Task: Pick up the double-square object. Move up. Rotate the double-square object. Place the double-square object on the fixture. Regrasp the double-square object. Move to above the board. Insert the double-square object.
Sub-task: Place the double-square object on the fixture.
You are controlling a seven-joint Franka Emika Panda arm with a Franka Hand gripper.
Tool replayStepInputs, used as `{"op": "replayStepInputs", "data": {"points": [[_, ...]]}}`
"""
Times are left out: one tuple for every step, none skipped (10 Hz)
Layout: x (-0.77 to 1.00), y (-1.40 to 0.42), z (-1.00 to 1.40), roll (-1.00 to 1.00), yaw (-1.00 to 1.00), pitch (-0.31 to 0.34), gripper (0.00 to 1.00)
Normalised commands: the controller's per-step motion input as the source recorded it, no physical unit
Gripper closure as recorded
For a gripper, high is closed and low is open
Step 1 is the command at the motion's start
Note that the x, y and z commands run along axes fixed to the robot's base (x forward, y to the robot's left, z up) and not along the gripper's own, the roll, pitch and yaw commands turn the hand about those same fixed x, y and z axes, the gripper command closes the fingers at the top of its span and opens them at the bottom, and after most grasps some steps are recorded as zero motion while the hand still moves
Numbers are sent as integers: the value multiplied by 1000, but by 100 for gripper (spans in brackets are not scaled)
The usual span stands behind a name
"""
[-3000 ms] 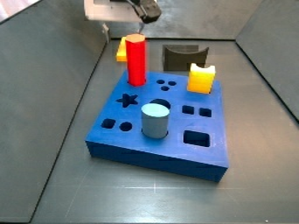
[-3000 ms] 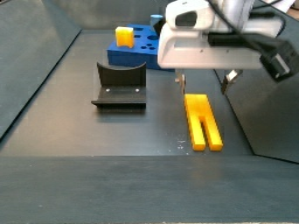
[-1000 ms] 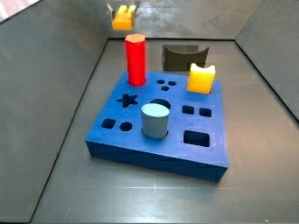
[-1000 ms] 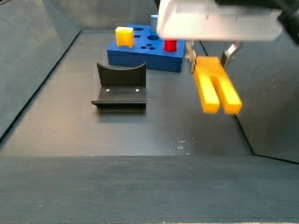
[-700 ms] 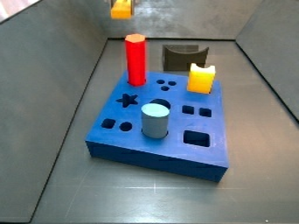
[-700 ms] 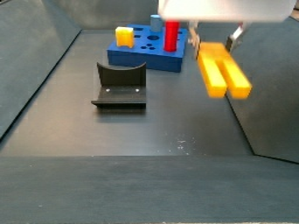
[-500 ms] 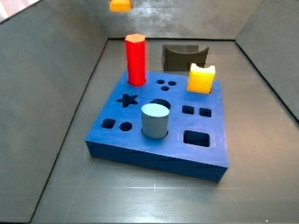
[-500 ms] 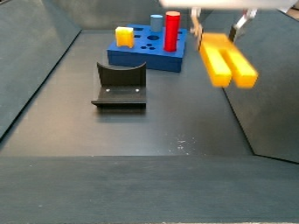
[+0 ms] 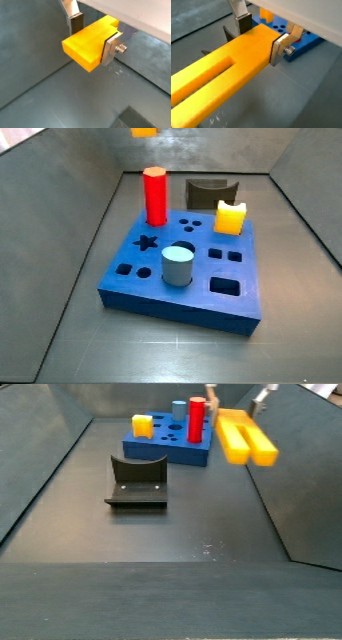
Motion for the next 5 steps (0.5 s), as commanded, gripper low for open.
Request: {"op": "replayStepInputs", "data": {"points": [[1000,-269,-97,-66,73,-48,100],[1000,-235,-97,-60,47,-17,100],[1000,-212,-91,-51,40,-8,100],[1000,-197,-87,-43,37,-3,100],[1000,-159,-78,-21,34,11,100]]}}
